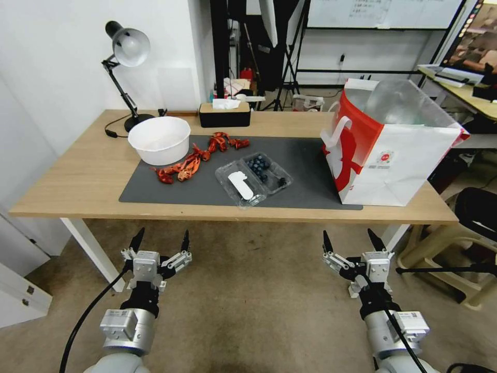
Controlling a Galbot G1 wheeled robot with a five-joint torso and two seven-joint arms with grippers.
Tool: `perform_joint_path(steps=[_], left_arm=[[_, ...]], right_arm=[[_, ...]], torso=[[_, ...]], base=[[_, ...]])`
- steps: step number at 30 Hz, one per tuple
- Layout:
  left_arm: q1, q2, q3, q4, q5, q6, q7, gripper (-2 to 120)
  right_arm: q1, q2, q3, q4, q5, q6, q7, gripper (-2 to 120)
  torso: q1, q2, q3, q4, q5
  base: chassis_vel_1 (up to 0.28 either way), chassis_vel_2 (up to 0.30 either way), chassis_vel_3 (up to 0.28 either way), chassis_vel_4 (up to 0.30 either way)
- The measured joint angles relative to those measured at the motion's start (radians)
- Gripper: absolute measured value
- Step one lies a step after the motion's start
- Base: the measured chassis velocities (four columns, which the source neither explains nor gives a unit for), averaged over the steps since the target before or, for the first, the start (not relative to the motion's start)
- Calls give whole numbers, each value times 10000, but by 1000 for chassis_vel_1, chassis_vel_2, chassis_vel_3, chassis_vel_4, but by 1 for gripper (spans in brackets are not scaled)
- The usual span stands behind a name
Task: Close the takeout container lid, then place the container into the takeout bag.
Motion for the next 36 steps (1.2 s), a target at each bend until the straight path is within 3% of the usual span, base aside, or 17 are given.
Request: perform_joint_path(steps=[18, 22, 26, 27, 29, 36], left_arm=[[0, 6, 6, 0, -19, 5, -10, 100], [0, 271, 322, -158, -745, 305, -482, 100], [-1, 585, 672, -348, -1538, 643, -1001, 100], [-3, 606, 689, -354, -1604, 668, -1045, 100], [-11, 840, 975, -530, -2260, 912, -1458, 100], [-58, 1447, 1665, -911, -3921, 1323, -2419, 100]], right_arm=[[-6, 4, 1, 0, -4, 0, -16, 100], [-200, 185, 34, 0, -142, -20, -458, 100], [-646, 611, 107, 0, -441, -110, -1344, 100], [-659, 641, 140, 4, -453, -107, -1430, 100], [-890, 970, 239, 4, -579, -184, -2139, 100], [-892, 1121, 303, 128, -599, -243, -2530, 100]], torso=[[0, 0, 0, 0, 0], [0, 0, 0, 3, 0], [-1, 0, 0, -11, 4], [-1, 0, -1, 2, -6], [0, 0, 0, 1, 1], [0, 0, 0, -1, 1]], base=[[0, 0, 0, 0], [0, 0, 0, 0], [0, 0, 0, 0], [0, 0, 0, 0], [0, 0, 0, 0], [0, 0, 0, 0]])
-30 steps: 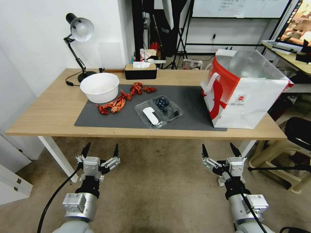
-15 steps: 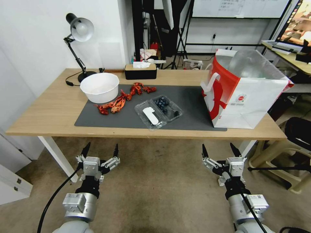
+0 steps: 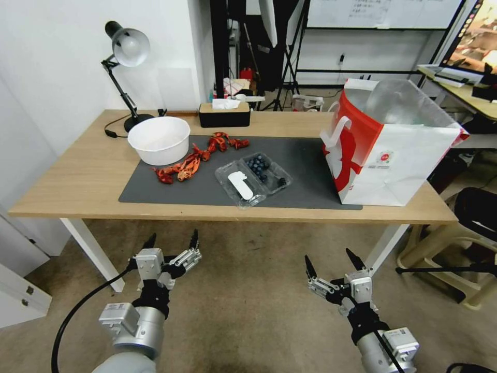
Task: Close the takeout container lid, then place the container into the takeout bag.
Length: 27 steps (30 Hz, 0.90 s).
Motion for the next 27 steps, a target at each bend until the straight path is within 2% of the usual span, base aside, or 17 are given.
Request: perform_joint_path(steps=[9, 19, 27], left_arm=[[-27, 5, 18, 52, -75, -272, 46, 100], [-122, 49, -26, 451, -27, -366, 520, 100], [-192, 90, -30, 677, -5, -488, 632, 100]], right_arm=[[55, -20, -7, 60, 51, 40, 21, 100], [250, -34, 26, -166, 194, 114, 65, 100], [296, -38, 131, -222, 200, 383, -5, 100]], torso=[[0, 0, 0, 1, -1], [0, 0, 1, 1, 0], [0, 0, 0, 1, 0]], base=[[0, 0, 0, 0], [0, 0, 0, 0], [0, 0, 0, 0]])
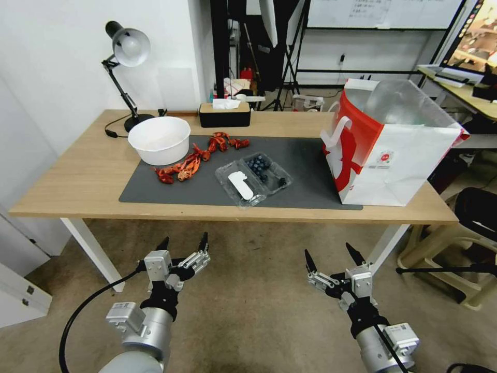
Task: Close the takeout container lid, then place the container into the takeout bag.
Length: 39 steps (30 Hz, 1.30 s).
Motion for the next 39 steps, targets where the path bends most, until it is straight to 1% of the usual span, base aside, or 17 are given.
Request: perform_joint_path(steps=[8, 12, 14, 16, 18, 19, 21, 22, 25, 26, 29, 30, 33, 34, 35, 38, 39], left_arm=[[-188, 43, 198, 374, -1, -168, 123, 100], [-360, 103, 366, 525, -287, -291, 266, 100], [-555, 215, 442, 661, -515, -415, 596, 100], [-682, 305, 476, 736, -666, -479, 783, 100], [-1094, 630, 535, 918, -1228, -660, 1368, 100], [-1094, 630, 535, 918, -1228, -660, 1368, 100], [-1478, 943, 610, 1026, -1797, -716, 1820, 100], [-1478, 943, 610, 1026, -1797, -716, 1820, 100], [-2217, 1494, 849, 1279, -2523, -769, 2520, 100], [-2217, 1494, 849, 1279, -2523, -769, 2520, 100], [-3033, 2013, 1206, 1644, -2891, -796, 3049, 100], [-3033, 2013, 1206, 1644, -2891, -796, 3049, 100], [-3882, 2577, 1810, 2106, -3029, -654, 3529, 100], [-4165, 2753, 2144, 2271, -3051, -578, 3581, 100], [-4165, 2753, 2144, 2271, -3051, -578, 3581, 100], [-5037, 3084, 3363, 2794, -3263, -463, 3465, 100], [-5037, 3084, 3363, 2794, -3263, -463, 3465, 100]], right_arm=[[30, 0, 118, -56, 68, 214, -52, 100], [36, 0, 155, -83, 82, 230, -59, 100], [34, 0, 171, -110, 80, 231, -67, 100], [29, -2, 179, -128, 64, 232, -77, 100], [15, -2, 173, -160, 16, 238, -104, 100], [15, -2, 173, -160, 16, 238, -104, 100], [1, -2, 148, -172, -36, 238, -113, 100], [1, -2, 148, -172, -36, 238, -113, 100], [-22, -1, 141, -183, -97, 238, -124, 100], [-22, -1, 141, -183, -97, 238, -124, 100], [-33, -2, 144, -185, -150, 238, -149, 100], [-33, -2, 144, -185, -150, 238, -149, 100], [-57, -2, 146, -207, -254, 245, -151, 100], [-66, -2, 148, -225, -297, 262, -152, 100], [-66, -2, 148, -225, -297, 262, -152, 100], [-98, -2, 149, -307, -409, 348, -161, 100], [-98, -2, 149, -307, -409, 348, -161, 100]], torso=[[1, 0, 0, 0, 0], [0, 0, 0, 0, 0], [0, 0, 0, 0, 0], [0, 0, 0, 0, 0], [0, 0, 0, -1, 0], [0, 0, 0, -1, 0], [0, 0, 0, 0, 0], [0, 0, 0, 0, 0], [1, 0, 0, 0, -1], [1, 0, 0, 0, -1], [2, 0, 0, 0, -1], [2, 0, 0, 0, -1], [2, 0, 1, -1, 1], [3, 0, 1, 1, -1], [3, 0, 1, 1, -1], [2, -1, 1, 0, -1], [2, -1, 1, 0, -1]], base=[[0, 0, 0, 0], [0, 0, 0, 0], [0, 0, 0, 0], [0, 0, 0, 0], [0, 0, 0, 0], [0, 0, 0, 0], [0, 0, 0, 0], [0, 0, 0, 0], [0, 0, 0, 0], [0, 0, 0, 0], [0, 0, 0, 0], [0, 0, 0, 0], [0, 0, 0, 0], [0, 0, 0, 0], [0, 0, 0, 0], [0, 0, 0, 0], [0, 0, 0, 0]])
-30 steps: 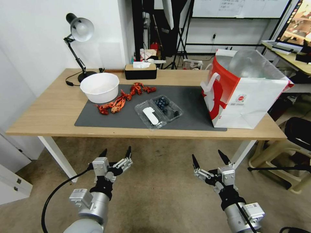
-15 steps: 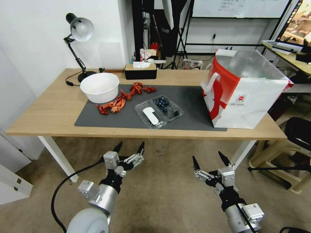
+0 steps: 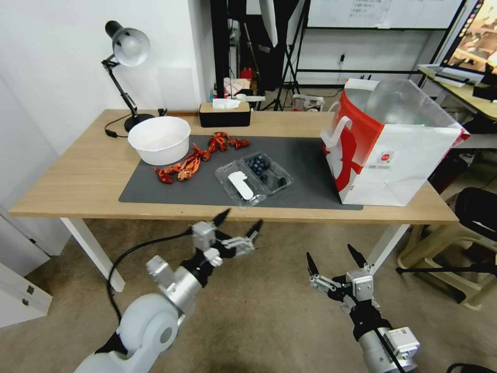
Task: Close the takeout container lid, then place the container into the takeout bag.
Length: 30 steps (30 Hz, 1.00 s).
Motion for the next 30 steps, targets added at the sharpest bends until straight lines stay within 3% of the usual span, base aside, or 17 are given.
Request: perform_joint_path(steps=[3, 7, 12, 22, 25, 30], left_arm=[[-960, 12, 891, 343, -207, 271, -230, 100], [-1765, -267, 1418, 663, -485, 552, -486, 100], [-2544, -570, 1744, 1060, -769, 873, -876, 100], [-3930, -515, 2406, 1824, -1260, 1673, -1258, 100], [-4210, -571, 2549, 1948, -1342, 1953, -1554, 100], [-4595, -826, 2728, 2074, -1370, 2801, -2647, 100]], right_arm=[[-95, 0, 6, -7, -92, 99, -7, 100], [-230, 0, -3, 18, -207, 229, -9, 100], [-368, 0, -22, 162, -342, 328, -13, 100], [-414, 0, -54, 116, -523, 439, -14, 100], [-372, 0, -61, 53, -555, 447, -14, 100], [-289, 0, -23, -95, -554, 449, -10, 100]], torso=[[0, 0, 0, 0, 2], [0, 0, 0, -2, 1], [0, 0, -1, -1, 1], [-2, 0, -1, 0, 1], [-3, 0, -1, 0, 3], [-3, 0, -1, -1, 1]], base=[[0, 0, 0, 0], [0, 0, 0, 0], [0, 0, 0, 0], [0, 0, 0, 0], [0, 0, 0, 0], [0, 0, 0, 0]])
